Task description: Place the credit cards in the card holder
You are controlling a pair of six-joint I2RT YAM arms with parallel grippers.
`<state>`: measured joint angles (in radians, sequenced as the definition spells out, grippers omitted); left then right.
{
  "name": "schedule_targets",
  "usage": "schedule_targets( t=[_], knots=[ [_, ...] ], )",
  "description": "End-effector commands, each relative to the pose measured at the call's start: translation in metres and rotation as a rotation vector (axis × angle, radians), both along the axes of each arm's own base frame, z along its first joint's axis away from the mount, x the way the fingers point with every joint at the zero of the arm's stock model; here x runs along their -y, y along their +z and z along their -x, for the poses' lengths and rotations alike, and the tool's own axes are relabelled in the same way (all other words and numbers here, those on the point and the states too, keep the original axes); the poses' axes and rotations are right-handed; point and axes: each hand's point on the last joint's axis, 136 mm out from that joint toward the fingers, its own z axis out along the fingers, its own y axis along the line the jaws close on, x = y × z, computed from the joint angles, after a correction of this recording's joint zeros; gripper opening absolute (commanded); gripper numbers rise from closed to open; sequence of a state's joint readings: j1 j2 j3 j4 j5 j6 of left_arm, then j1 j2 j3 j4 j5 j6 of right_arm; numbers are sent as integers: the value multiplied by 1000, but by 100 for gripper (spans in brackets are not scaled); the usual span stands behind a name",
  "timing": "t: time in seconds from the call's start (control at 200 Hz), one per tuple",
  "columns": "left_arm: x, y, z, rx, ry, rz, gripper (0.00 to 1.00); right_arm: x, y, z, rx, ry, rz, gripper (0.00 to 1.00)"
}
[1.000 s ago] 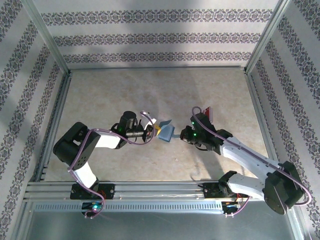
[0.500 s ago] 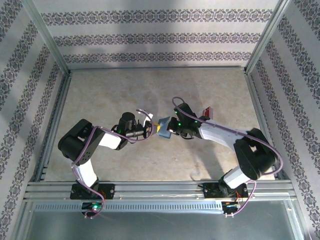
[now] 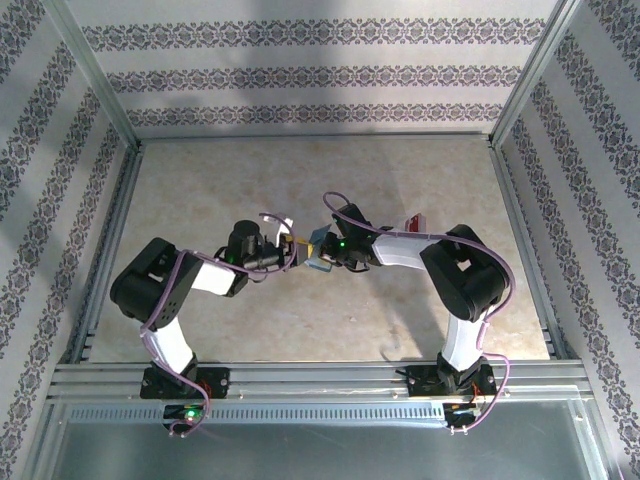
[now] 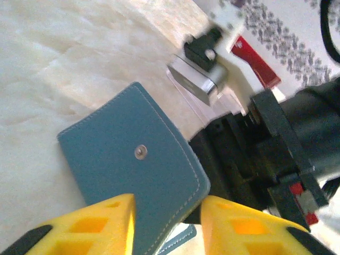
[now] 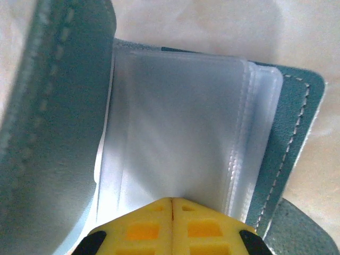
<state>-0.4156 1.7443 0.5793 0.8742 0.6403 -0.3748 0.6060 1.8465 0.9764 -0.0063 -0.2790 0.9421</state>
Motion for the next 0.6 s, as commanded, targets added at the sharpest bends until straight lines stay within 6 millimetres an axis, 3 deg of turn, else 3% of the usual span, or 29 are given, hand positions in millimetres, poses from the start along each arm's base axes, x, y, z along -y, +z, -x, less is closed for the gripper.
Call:
schedule_targets(
  t=[0.0,0.1,0.165,0.315,0.43,0.595],
  knots=[
    [-10,46,-20,41,16,39,49,16,-10,16,-23,23,80,0],
    [-18,66,-25,-50,-3,37,58,22,-11,22,-25,32,104,0],
    [-25,61,-22,-185,16,-65,61,24,-12,27,-31,33,102,0],
    [-36,50,7,-379,-16,-243,67,24,-10,36,-23,45,93,0],
    [-40,41,21,-397,-16,-310,72,23,-7,43,-21,54,82,0],
    [-14,26,49,-340,-148,-417,75,16,4,43,0,76,50,0]
  ],
)
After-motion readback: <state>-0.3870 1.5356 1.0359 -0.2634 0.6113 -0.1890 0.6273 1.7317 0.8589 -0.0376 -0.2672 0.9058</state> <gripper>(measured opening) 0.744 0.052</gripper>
